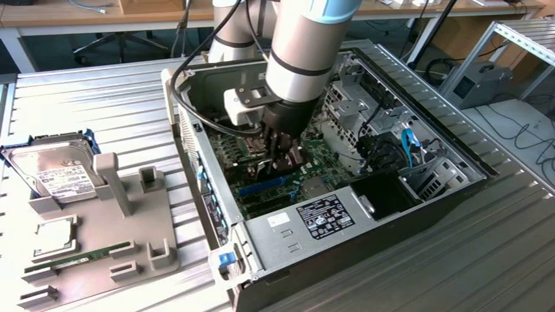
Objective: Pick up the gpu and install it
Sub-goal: 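Insert the gpu into the slot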
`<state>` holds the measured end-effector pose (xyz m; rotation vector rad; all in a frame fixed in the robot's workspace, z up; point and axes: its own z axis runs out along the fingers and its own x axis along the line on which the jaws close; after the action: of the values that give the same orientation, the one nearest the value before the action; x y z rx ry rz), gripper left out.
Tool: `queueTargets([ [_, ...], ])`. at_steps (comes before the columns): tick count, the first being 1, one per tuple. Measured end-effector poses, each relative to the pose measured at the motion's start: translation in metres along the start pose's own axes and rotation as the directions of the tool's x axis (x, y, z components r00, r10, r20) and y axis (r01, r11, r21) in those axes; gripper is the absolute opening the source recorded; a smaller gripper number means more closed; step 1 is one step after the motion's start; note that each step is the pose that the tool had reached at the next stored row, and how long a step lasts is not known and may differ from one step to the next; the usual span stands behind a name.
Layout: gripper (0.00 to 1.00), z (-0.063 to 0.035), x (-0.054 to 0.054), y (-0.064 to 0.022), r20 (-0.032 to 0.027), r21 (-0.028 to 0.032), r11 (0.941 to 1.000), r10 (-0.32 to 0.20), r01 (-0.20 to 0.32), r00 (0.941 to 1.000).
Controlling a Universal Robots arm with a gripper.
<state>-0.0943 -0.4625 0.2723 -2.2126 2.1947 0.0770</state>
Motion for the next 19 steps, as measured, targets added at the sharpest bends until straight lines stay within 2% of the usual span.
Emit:
queueTargets([
  [19, 0.26, 0.0030, 0.0030, 0.0008, -0.0007, 0.0001, 1.0000, 0.000, 0.000, 1.0000],
])
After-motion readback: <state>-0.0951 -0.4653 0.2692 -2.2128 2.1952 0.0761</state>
